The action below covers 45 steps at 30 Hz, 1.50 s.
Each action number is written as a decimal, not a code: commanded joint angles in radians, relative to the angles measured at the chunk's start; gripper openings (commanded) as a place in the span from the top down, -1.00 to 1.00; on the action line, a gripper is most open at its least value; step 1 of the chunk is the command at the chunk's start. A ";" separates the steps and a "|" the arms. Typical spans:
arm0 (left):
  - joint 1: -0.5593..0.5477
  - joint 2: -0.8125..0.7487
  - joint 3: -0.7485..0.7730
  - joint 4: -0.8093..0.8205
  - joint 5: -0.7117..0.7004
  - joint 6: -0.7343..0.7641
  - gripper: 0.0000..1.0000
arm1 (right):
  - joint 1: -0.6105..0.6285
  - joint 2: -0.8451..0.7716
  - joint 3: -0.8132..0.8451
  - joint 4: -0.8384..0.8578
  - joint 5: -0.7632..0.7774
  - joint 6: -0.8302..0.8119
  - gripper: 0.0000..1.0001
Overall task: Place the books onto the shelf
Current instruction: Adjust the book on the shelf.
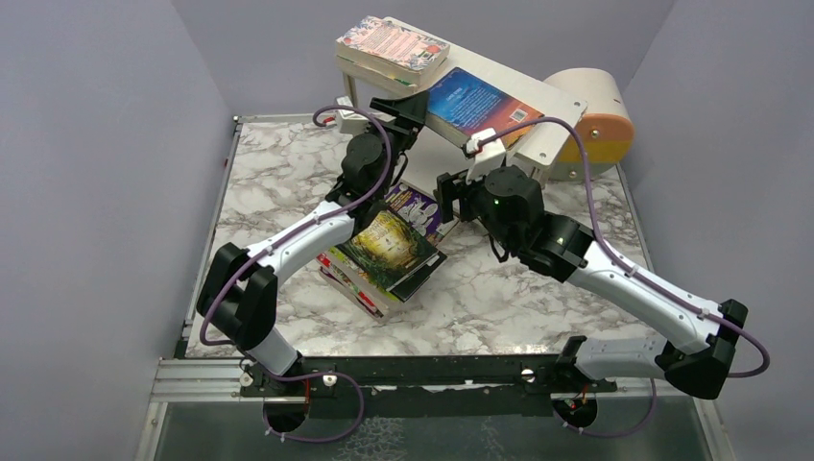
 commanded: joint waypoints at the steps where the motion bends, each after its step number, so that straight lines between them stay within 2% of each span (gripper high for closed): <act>1: 0.017 -0.050 -0.019 0.022 0.050 -0.025 -0.22 | -0.047 0.030 0.064 -0.006 0.014 -0.030 -0.50; 14: 0.068 -0.140 -0.112 0.022 0.061 -0.041 -0.22 | -0.168 0.088 0.110 0.010 -0.110 -0.049 -0.50; 28: 0.164 -0.351 -0.303 -0.025 0.040 -0.020 -0.22 | -0.186 0.186 0.185 0.037 -0.211 -0.067 -0.50; 34: 0.197 -0.441 -0.348 -0.074 0.020 0.007 -0.26 | -0.191 0.222 0.228 0.041 -0.227 -0.075 -0.50; 45: 0.248 -0.508 -0.384 -0.110 0.033 0.005 -0.29 | -0.209 0.283 0.297 0.044 -0.256 -0.084 -0.50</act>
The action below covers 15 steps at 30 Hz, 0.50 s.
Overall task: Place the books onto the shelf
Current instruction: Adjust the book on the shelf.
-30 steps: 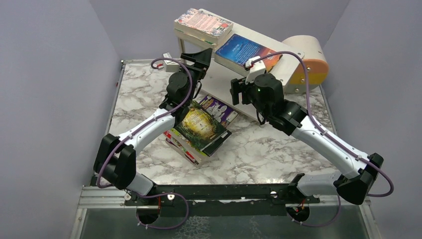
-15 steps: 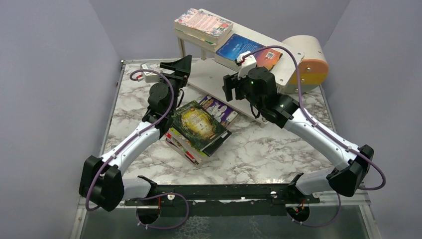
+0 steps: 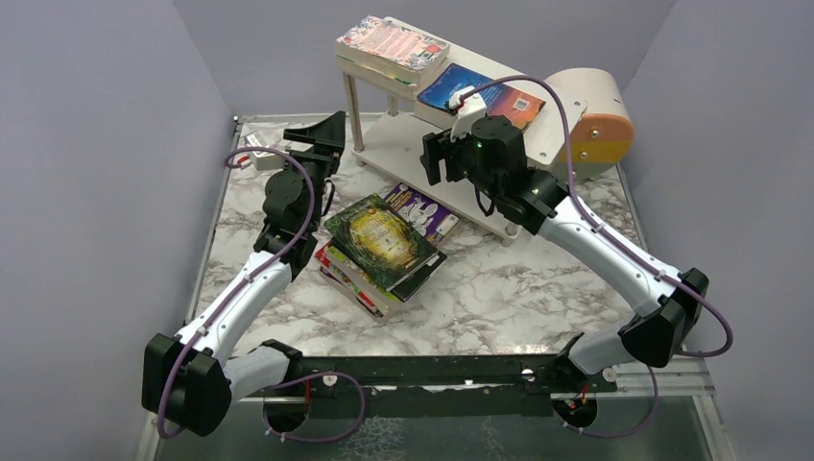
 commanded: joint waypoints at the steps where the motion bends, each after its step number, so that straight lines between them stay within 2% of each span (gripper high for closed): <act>1: 0.016 -0.035 -0.012 -0.023 0.000 0.011 -0.29 | -0.021 0.033 0.055 0.037 -0.024 -0.025 -0.50; 15: 0.041 -0.052 -0.033 -0.040 0.012 -0.005 -0.29 | -0.058 0.081 0.112 0.044 -0.056 -0.035 -0.50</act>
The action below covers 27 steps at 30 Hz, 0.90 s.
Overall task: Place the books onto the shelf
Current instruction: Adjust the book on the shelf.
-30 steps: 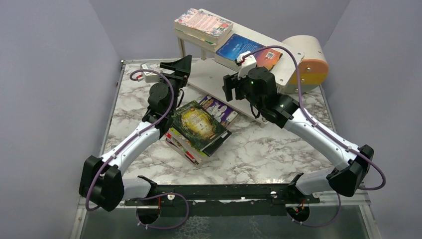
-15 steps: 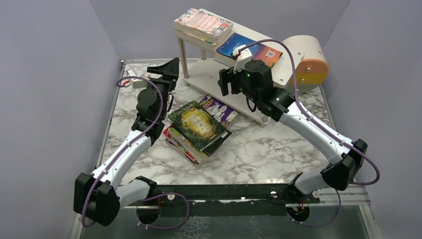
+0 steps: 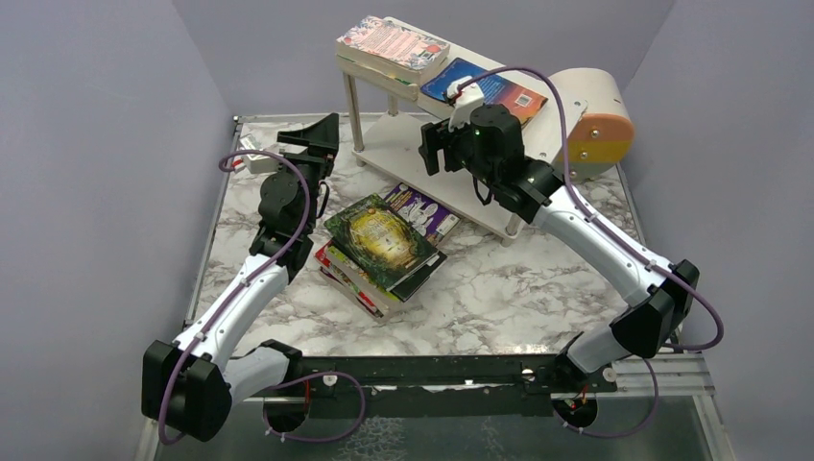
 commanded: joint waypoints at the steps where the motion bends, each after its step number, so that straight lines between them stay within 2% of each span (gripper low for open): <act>1: 0.008 -0.022 -0.009 -0.011 0.011 -0.006 -0.29 | -0.025 0.016 0.041 0.044 -0.019 -0.019 -0.50; 18: 0.017 -0.022 -0.013 -0.019 0.014 -0.010 -0.29 | -0.052 0.015 0.023 0.052 -0.053 -0.015 -0.50; 27: 0.021 -0.022 -0.020 -0.024 0.011 -0.015 -0.29 | -0.052 -0.042 -0.039 0.034 -0.077 0.011 -0.50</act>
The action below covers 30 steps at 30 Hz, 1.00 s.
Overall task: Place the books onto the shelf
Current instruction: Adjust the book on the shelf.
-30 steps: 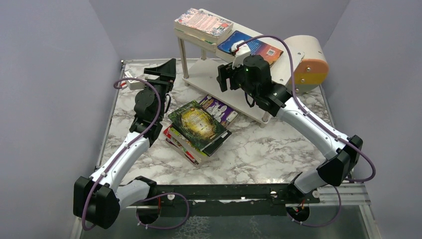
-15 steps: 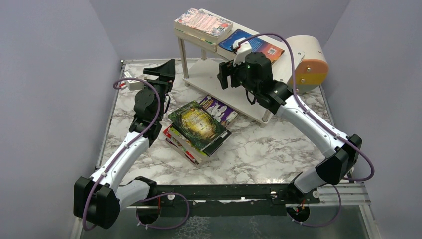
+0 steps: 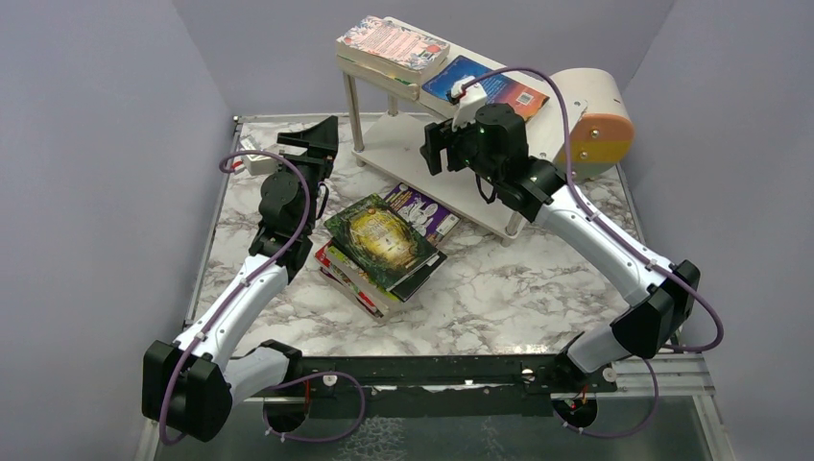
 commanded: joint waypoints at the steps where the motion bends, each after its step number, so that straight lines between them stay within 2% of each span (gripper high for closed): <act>1: 0.009 -0.022 -0.016 0.003 0.010 -0.012 -0.29 | -0.015 -0.055 -0.039 0.010 -0.012 0.015 -0.50; 15: 0.012 -0.022 -0.013 -0.002 0.017 -0.019 -0.29 | -0.015 -0.163 -0.095 -0.051 0.028 0.012 -0.50; 30: 0.012 -0.027 -0.004 -0.013 0.014 -0.012 -0.29 | -0.016 -0.196 -0.111 -0.064 0.055 0.004 -0.50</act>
